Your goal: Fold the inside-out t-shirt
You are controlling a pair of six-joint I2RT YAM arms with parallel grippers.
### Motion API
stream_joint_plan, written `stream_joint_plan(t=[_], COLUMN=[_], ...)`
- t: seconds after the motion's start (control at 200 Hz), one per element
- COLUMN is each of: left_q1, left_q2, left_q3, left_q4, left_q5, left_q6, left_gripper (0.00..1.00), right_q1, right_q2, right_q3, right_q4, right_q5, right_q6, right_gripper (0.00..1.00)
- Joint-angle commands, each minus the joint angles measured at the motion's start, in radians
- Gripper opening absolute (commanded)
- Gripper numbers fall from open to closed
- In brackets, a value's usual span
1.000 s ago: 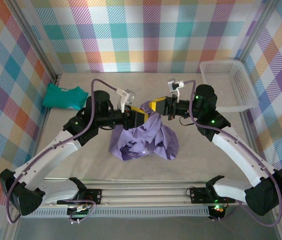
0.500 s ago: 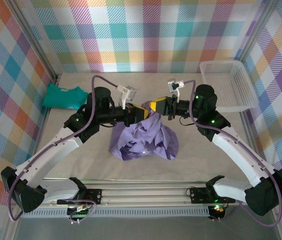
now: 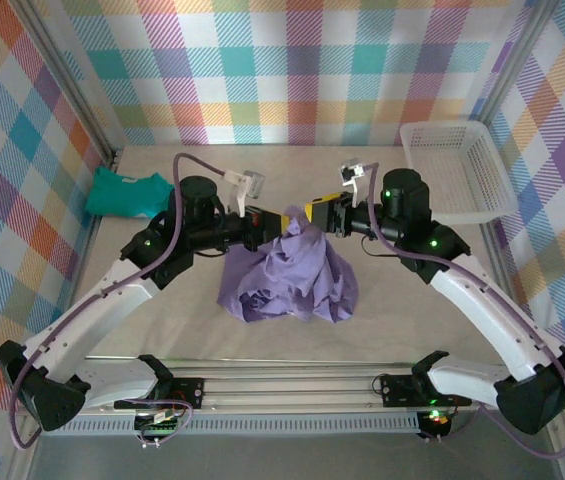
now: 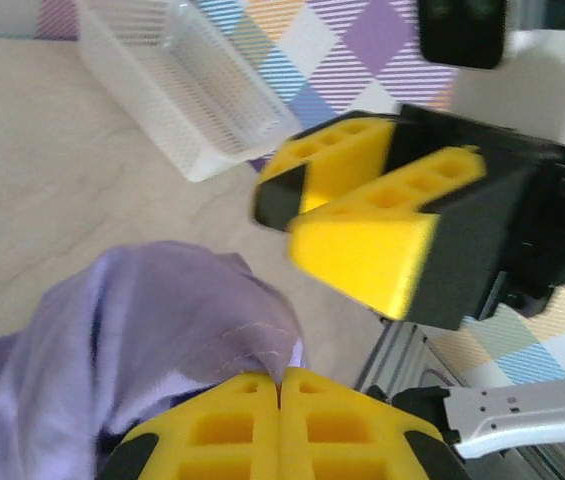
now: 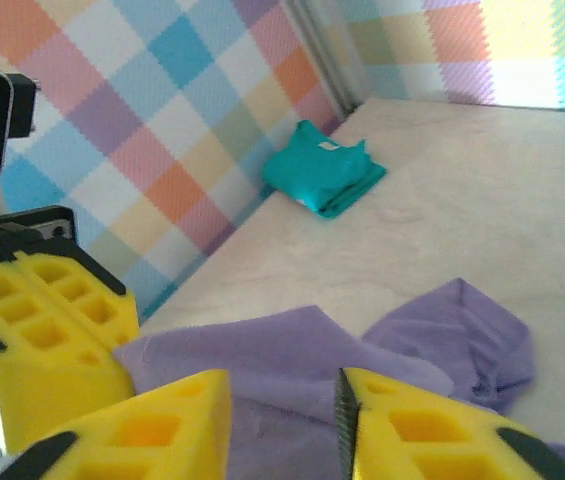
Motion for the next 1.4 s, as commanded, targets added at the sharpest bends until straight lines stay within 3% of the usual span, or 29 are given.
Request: stream_joint_plan(t=[0.0,0.165,0.245,0.465,0.55,0.63,0.71,0.885,1.035,1.399], left_q1=[-0.019,-0.041,-0.046,-0.051,-0.051,-0.051,-0.050,-0.048,-0.048,-0.051], left_q2=[-0.036,-0.040,-0.036,-0.057,-0.067,-0.076,-0.084,-0.089,-0.111,-0.146], left_q3=[0.050,0.057,0.072,0.088,0.085,0.087,0.096,0.094,0.024,-0.081], left_q4=[-0.102,-0.083,-0.077,-0.045,-0.045,-0.061,-0.097,-0.174,-0.096,-0.129], left_q5=[-0.158,-0.179,-0.159,-0.095,-0.099,-0.124,-0.192,-0.401,-0.342,-0.224], left_q6=[-0.074,-0.138,-0.142,-0.153,-0.148,-0.134,-0.102,-0.024,0.052,0.087], left_gripper=[0.00,0.00,0.00,0.00,0.00,0.00,0.00,0.00,0.00,0.42], right_q1=[0.053,0.175,0.242,0.264,0.266,0.266,0.258,0.131,0.066,0.009], right_q2=[-0.071,-0.131,-0.096,0.033,0.059,0.040,-0.007,-0.071,-0.051,-0.034], right_q3=[0.014,-0.084,-0.089,-0.093,-0.080,-0.091,-0.116,-0.158,-0.182,-0.189], right_q4=[-0.100,0.002,0.012,0.157,0.170,0.171,0.170,0.235,0.352,0.442], right_q5=[0.154,0.135,0.197,0.166,0.188,0.212,0.185,-0.167,-0.334,-0.355], right_q6=[-0.140,-0.225,-0.245,-0.171,-0.151,-0.159,-0.198,-0.165,-0.053,0.068], right_gripper=[0.40,0.49,0.55,0.56,0.48,0.19,0.05,0.00,0.00,0.00])
